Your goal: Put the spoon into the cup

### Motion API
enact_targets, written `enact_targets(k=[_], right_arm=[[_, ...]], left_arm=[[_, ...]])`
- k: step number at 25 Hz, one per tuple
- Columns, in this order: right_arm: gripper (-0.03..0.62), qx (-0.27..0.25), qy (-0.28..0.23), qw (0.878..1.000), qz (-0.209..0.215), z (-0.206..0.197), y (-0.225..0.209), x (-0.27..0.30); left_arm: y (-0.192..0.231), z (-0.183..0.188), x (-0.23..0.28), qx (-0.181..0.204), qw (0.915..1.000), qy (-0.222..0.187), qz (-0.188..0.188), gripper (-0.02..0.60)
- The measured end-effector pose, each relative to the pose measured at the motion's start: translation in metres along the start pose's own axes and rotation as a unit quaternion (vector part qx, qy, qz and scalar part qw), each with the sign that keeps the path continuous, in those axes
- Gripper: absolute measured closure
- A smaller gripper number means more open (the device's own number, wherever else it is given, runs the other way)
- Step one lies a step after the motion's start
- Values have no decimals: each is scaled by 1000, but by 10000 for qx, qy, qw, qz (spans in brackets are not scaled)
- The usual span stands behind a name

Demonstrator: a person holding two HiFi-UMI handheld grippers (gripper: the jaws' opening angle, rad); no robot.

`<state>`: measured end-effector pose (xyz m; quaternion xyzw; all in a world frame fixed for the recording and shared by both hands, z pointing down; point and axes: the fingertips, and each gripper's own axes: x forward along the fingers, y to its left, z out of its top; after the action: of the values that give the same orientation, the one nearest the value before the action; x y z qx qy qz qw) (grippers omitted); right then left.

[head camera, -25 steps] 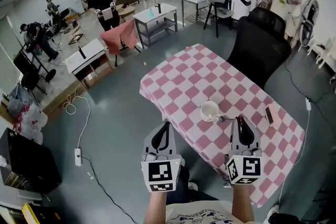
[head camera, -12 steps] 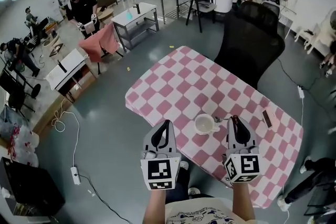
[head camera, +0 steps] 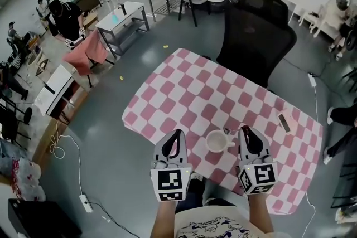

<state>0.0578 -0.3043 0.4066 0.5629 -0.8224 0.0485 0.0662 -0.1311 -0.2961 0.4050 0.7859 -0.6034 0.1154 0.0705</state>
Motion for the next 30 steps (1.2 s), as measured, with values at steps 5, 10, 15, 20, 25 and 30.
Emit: enact_targets(k=[5, 10, 15, 20, 25, 30], right_arm=[[542, 141, 236, 9996, -32, -22, -5, 22], [542, 237, 485, 9985, -14, -44, -8, 38], [541, 275, 752, 9968, 21, -67, -11, 45], [542, 363, 919, 9947, 296, -83, -10, 48], [542, 423, 1121, 9909, 618, -98, -8, 54], [542, 452, 1351, 9860, 868, -119, -2, 55]], left_arm=[[1, -21, 32, 65, 9992, 241, -317, 568], [-2, -39, 57, 159, 9974, 450, -545, 568], [-10, -56, 72, 145, 9952, 659, -709, 568], [-18, -69, 82, 92, 9940, 823, -712, 568], [-25, -81, 86, 24, 9933, 976, -621, 568], [-31, -99, 83, -68, 9917, 1164, -533, 568]])
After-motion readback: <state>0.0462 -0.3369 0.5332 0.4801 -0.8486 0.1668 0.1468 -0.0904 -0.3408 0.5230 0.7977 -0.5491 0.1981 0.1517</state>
